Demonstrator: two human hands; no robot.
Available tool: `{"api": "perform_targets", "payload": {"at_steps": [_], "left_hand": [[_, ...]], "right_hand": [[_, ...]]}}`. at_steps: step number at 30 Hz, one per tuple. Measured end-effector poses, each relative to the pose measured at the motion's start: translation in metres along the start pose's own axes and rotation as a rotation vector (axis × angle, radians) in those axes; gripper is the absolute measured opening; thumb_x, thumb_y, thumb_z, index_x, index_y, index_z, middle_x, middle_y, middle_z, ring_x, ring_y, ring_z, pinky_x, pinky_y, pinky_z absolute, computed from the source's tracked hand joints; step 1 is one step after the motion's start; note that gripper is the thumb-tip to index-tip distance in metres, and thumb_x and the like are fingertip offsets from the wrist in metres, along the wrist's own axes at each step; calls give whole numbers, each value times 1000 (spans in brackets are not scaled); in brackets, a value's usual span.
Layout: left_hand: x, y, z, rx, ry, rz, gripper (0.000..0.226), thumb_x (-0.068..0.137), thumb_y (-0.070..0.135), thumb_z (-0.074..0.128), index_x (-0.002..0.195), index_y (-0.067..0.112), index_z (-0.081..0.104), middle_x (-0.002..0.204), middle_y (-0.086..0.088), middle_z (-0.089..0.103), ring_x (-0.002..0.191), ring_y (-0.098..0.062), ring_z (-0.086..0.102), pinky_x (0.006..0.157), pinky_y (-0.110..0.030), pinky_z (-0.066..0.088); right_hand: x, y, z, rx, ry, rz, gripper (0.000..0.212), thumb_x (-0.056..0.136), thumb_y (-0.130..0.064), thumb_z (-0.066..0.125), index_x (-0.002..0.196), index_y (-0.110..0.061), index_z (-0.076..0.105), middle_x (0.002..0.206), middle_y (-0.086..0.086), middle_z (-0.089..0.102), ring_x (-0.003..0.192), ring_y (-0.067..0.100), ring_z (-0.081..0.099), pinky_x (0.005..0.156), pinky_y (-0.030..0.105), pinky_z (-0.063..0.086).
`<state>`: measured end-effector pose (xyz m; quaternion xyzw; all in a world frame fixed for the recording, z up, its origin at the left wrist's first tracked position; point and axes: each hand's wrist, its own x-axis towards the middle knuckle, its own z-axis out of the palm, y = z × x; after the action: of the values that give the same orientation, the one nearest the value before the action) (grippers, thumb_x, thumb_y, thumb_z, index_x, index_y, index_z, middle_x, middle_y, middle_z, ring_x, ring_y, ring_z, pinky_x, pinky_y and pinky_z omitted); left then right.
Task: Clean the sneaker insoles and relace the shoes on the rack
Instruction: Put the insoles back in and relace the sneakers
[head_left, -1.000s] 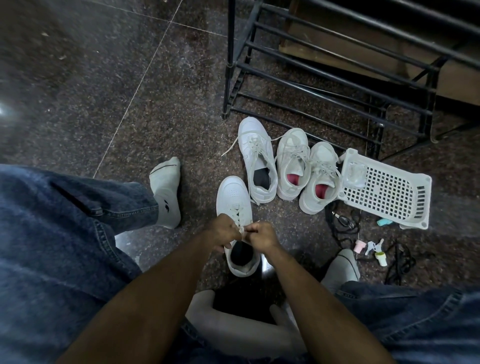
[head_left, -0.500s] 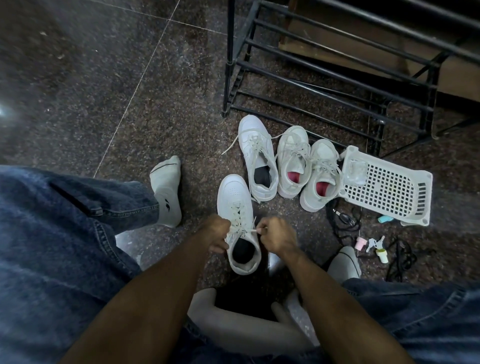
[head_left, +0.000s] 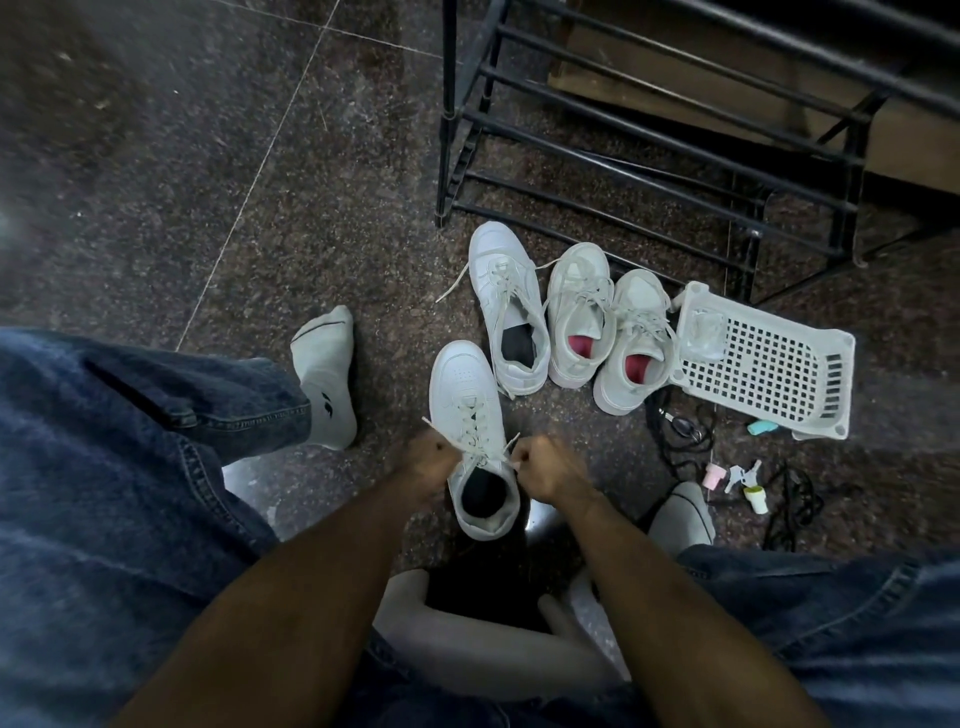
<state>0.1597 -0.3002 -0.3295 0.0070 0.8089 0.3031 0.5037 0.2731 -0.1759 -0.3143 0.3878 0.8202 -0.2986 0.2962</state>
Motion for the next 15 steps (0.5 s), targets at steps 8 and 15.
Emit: {"api": "perform_targets", "payload": {"at_steps": [8,15], "left_hand": [[-1,-8,17,757,4,128,63,80,42,60,133,11,44,129,-15,57,115,-33,58,91,-39,50],[-3,3,3,653,294,108,26,92,22,47,108,12,64,113,-15,65,105,-38,61,85,-41,50]], "right_hand": [[17,13,23,101,-170,-35,36,74,-33,62,109,-29,67,101,-1,73,94,24,67,85,39,54],[15,-11,-33,101,116,-84,37,85,-12,54,117,-27,68,117,-3,68,107,21,64,98,36,49]]}}
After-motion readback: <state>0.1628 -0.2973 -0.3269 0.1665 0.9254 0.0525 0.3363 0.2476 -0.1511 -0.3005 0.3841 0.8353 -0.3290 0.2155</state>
